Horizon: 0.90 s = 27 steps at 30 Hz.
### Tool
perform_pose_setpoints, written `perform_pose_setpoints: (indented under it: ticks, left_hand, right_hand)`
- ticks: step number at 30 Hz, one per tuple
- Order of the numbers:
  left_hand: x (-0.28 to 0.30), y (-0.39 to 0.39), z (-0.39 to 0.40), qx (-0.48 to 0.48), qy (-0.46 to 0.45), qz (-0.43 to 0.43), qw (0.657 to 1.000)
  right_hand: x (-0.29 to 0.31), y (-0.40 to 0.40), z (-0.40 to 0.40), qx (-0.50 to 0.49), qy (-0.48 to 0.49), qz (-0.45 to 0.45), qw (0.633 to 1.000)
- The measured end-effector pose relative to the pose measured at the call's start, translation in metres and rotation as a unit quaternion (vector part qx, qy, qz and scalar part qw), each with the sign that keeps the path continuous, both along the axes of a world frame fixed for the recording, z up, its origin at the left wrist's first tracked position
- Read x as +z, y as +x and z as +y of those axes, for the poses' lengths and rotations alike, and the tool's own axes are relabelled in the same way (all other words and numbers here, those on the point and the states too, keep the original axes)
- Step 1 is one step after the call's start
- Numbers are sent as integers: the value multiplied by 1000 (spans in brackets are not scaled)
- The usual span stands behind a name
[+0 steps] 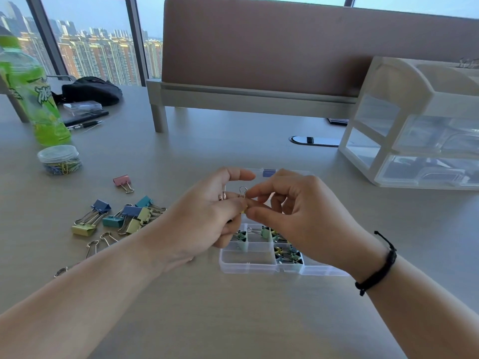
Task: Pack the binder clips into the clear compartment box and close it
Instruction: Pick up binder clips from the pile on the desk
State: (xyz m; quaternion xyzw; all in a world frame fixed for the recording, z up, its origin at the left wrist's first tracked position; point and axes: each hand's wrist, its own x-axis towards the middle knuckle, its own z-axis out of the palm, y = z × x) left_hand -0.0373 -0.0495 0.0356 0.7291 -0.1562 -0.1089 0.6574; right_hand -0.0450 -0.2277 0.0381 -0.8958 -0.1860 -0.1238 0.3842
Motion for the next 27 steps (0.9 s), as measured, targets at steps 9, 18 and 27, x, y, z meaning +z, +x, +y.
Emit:
perform_pose_setpoints:
  ticks: [9,18,27]
  left_hand:
    - [2,0,4,-72,34,2,997]
    - [-11,12,7,43,165,-118,978]
    - [-14,9,10,26,283,-215,935]
  right_hand:
    - [5,-5,1,34,-6,-2,999]
    - [10,-3,-8,1,-41,66,997]
    - [3,0,-10,-10,-87,92,992]
